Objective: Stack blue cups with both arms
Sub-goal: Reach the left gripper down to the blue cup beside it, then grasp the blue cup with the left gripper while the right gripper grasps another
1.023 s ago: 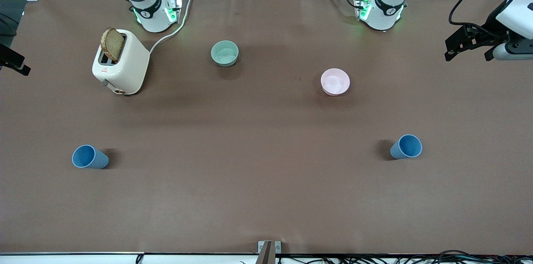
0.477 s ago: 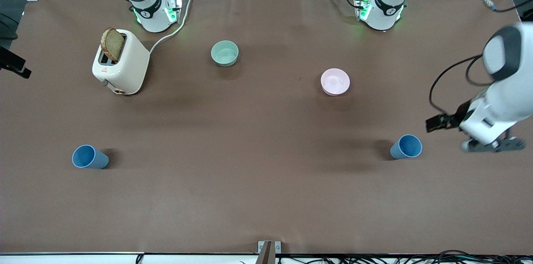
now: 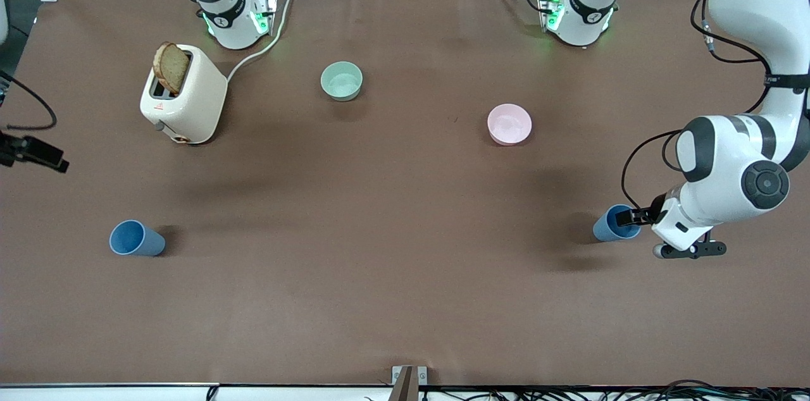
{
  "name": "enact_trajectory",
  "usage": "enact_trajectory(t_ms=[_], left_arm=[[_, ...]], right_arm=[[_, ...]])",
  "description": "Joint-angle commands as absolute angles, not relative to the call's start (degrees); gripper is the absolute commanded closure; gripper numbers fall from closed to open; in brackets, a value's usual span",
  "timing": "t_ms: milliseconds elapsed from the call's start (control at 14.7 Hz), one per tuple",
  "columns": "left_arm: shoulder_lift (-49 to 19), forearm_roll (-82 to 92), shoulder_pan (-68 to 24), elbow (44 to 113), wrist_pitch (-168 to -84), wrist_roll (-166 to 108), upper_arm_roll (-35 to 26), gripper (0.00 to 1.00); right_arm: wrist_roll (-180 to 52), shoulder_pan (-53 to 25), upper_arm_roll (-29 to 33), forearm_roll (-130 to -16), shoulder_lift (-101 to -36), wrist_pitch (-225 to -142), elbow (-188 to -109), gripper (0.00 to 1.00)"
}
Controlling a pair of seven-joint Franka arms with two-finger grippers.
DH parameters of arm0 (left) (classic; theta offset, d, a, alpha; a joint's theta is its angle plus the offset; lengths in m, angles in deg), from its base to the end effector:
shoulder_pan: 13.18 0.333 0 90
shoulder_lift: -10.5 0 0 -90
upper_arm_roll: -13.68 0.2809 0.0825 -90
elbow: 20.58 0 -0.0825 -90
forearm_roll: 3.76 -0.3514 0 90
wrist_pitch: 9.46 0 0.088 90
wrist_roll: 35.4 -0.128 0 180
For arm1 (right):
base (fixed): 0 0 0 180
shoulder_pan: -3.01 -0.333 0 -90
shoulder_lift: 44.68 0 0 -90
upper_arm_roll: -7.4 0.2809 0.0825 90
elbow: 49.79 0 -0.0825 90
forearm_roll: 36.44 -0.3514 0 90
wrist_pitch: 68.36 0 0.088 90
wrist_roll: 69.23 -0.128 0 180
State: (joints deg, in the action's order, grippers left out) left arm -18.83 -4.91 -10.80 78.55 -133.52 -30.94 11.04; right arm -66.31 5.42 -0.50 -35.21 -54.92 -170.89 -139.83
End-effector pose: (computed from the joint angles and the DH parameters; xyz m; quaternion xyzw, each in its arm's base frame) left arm 0.6140 0.0001 0.2494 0.9987 0.0332 -0.0382 0.0017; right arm 0.5754 -0.1018 0.4898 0.9977 -0.0610 0.0177 0.0249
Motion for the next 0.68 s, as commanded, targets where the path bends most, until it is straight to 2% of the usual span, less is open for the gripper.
enact_trajectory(t_ms=[0,136,273,409,477,614], left_arm=[[-19.38,-6.05,-10.37,79.53,-134.52,-32.05,11.04,0.2],[-20.44,-6.05,-9.67,79.62,-134.52,-32.15,10.95,0.41],[-20.97,-6.05,-10.01,79.44,-134.52,-32.15,10.95,0.73],[-20.88,-5.96,-9.49,79.27,-134.52,-32.32,10.69,0.96],[-20.71,-5.96,-9.66,79.09,-134.52,-32.41,10.6,0.99],[-19.66,-5.79,-10.36,78.92,-134.52,-32.32,10.17,1.0]], right_arm=[[-65.1,6.7,-0.16,-35.2,-56.54,-179.5,-146.27,0.0],[-65.1,6.61,-0.16,-35.2,-59.25,-185.4,-150.41,0.0],[-65.1,6.7,-0.07,-35.2,-63.56,-189.54,-151.05,0.0],[-64.4,7.31,-0.07,-35.2,-67.34,-192.44,-150.52,0.0],[-64.22,7.57,0.01,-35.29,-69.1,-194.37,-150.43,0.0],[-63.78,7.92,0.01,-35.21,-72.96,-195.45,-148.07,0.0]])
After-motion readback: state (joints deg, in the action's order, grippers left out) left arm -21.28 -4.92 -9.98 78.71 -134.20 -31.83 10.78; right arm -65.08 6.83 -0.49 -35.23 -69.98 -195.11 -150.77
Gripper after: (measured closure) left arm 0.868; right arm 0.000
